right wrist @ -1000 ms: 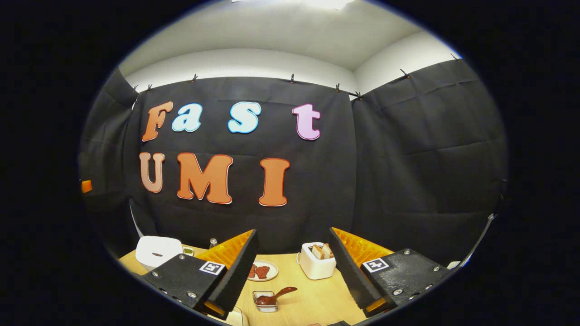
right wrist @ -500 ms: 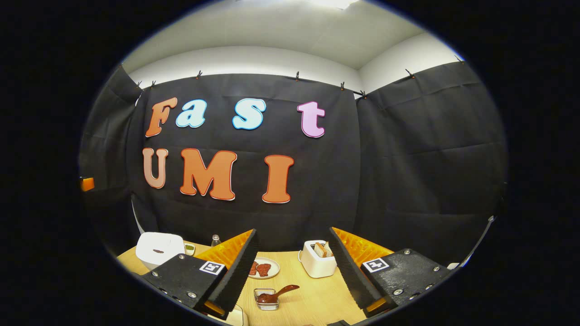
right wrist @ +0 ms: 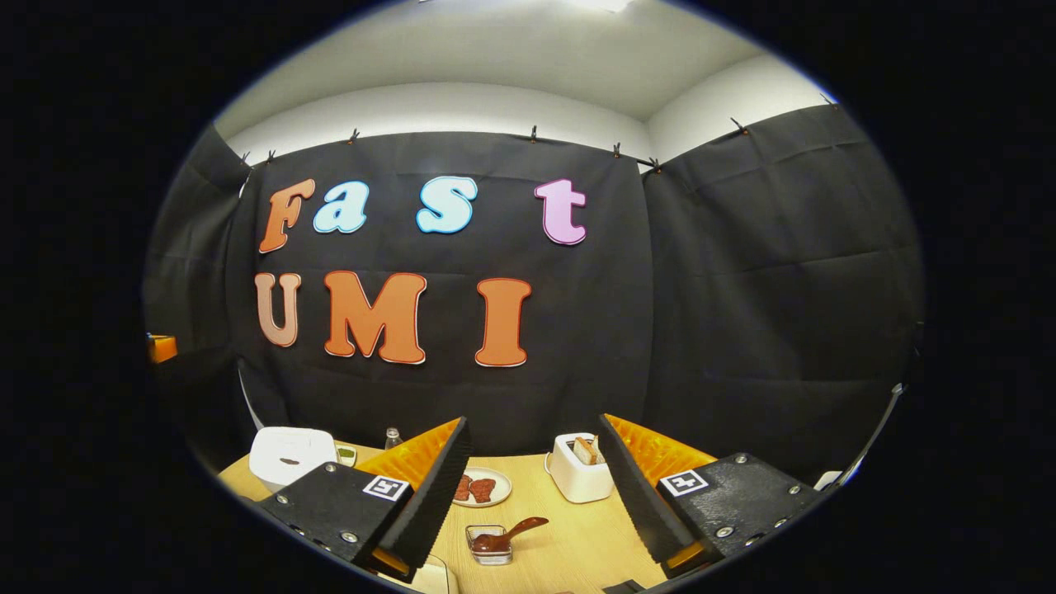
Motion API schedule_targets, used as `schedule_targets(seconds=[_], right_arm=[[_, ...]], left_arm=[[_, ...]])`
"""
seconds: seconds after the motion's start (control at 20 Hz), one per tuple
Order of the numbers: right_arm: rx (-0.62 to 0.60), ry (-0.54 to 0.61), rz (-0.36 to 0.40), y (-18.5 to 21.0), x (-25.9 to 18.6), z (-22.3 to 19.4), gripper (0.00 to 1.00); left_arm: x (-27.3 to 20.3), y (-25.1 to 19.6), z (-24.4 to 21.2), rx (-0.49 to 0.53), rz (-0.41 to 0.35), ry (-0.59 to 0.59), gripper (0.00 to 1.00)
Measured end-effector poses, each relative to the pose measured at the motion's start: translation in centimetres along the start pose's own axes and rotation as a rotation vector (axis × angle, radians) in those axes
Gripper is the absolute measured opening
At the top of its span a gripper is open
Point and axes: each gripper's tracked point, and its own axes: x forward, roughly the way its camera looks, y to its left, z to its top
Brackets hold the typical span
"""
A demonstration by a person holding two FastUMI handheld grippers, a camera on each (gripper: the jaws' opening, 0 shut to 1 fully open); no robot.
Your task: Close the left gripper, press the button to open the rice cooker; take a wooden spoon from the chopstick holder with the right hand, scoop a spoonful of rice and pour it into the rice cooker, then put the wooden spoon back into the chopstick holder.
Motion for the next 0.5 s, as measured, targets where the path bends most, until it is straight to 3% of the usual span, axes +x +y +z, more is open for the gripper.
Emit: schedule_targets(seconds=[0.15,0.35,0.5], right_arm=[[0.000,0.000,-0.009,-0.4,0.4,-0.1,0.95],[-0.001,0.004,-0.014,-0.8,0.7,-0.4,0.95],[-0.004,0.011,-0.013,-1.0,1.0,-0.7,0.95]], left_arm=[[0.7,-0.6,-0.2,-0.019,-0.020,0.010,0.04],[2.9,-3.6,-1.5,-0.092,-0.119,0.027,0.04],[5.3,-4.2,-3.4,-0.068,-0.124,0.055,0.03]])
